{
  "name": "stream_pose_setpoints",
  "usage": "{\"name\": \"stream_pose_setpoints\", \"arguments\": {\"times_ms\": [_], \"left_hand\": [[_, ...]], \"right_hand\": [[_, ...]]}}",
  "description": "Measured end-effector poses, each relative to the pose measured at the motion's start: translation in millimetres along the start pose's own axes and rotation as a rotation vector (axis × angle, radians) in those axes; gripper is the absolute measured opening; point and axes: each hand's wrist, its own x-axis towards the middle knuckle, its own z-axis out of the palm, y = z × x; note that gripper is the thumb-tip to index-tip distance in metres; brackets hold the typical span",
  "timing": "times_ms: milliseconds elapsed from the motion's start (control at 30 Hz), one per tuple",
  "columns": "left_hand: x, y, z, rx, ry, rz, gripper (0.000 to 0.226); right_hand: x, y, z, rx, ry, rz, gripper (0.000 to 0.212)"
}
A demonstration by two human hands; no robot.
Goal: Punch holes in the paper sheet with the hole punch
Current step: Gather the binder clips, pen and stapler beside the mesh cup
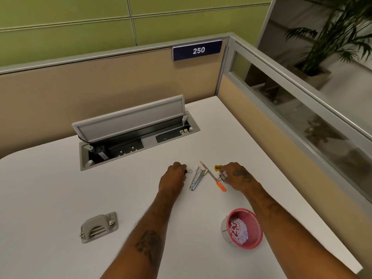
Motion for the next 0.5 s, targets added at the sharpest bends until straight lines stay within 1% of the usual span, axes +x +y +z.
{"name": "stream_pose_setpoints", "arguments": {"times_ms": [67,133,200,300,400,500], "left_hand": [[-9,-4,-6,0.014,0.041,0.008,0.046],[-23,-8,-13,0.058,0.089,0.020,0.052],[-39,-14,-21,0.108,0.125,0.026,0.057],[-68,-26,-36,0.176,0.153,0.024,0.062],[-104,-42,-52,0.245,0.202,0.016,0.066],[-144,-58,-71,0.284,0.240,-0.009,0.068]], "right_hand": [[-7,-6,-7,-0.010,0.049,-0.002,0.034],[-15,-19,-15,-0.036,0.106,-0.041,0.040],[-27,-38,-19,-0.042,0.169,-0.085,0.051],[-48,-74,-18,-0.121,0.183,-0.132,0.065],[-71,-110,-10,-0.126,0.185,-0.143,0.073],[-98,-146,6,-0.161,0.260,-0.169,0.080]]}}
